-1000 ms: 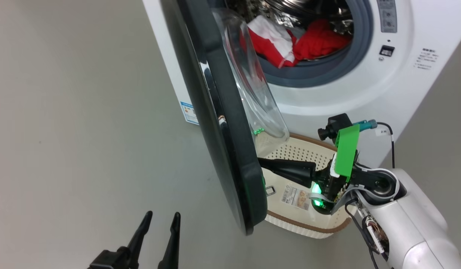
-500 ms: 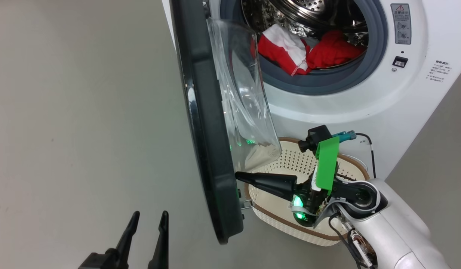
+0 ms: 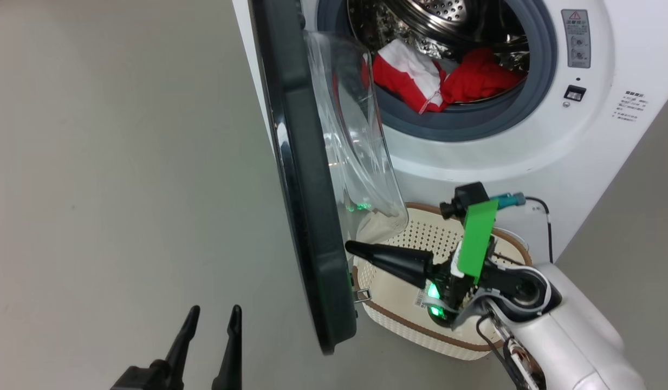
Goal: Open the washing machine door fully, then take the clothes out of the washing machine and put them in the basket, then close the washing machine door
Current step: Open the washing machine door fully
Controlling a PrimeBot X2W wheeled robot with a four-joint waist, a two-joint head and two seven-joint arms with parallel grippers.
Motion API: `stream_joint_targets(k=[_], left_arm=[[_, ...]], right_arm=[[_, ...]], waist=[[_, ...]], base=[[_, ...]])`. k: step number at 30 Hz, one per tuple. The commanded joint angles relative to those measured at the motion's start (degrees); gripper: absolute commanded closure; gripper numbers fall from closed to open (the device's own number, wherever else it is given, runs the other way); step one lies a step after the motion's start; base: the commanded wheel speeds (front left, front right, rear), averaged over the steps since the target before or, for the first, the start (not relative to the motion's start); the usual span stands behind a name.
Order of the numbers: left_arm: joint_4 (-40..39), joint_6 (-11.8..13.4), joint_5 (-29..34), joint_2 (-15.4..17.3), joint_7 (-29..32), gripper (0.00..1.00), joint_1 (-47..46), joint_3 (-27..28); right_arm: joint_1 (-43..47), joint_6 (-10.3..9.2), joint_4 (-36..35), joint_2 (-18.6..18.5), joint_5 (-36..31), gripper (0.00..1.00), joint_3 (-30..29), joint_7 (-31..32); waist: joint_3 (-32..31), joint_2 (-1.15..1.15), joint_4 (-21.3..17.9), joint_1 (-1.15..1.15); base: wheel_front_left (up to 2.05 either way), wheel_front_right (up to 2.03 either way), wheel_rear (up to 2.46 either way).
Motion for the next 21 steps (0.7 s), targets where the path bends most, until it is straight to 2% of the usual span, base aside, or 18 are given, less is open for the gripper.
stream_joint_targets(k=[1, 10, 21], left_arm=[[-1.1, -0.5, 0.7, 0.5, -0.5, 0.00, -0.3, 2.2], [-0.6, -1.3, 1.5, 0.5, -0.5, 0.00, -0.1, 3.9], [0.2, -1.8, 2.0, 0.5, -0.5, 0.00, 0.4, 5.2]], right_arm=[[1.0, 0.29, -1.6, 0.9, -0.8, 0.00, -0.2, -0.3], [6.7, 0.29, -1.5, 0.9, -4.6, 0.00, -5.2, -2.3], [13.9, 0.29, 2.3, -0.3, -10.9, 0.00, -10.5, -10.0]], waist=[[-0.3, 0.00, -0.2, 0.00], [-1.0, 0.00, -2.8, 0.00], [-2.1, 0.00, -4.8, 0.00]], base=[[0.00, 0.00, 0.00], [0.00, 0.00, 0.00], [0.00, 0.00, 0.00]])
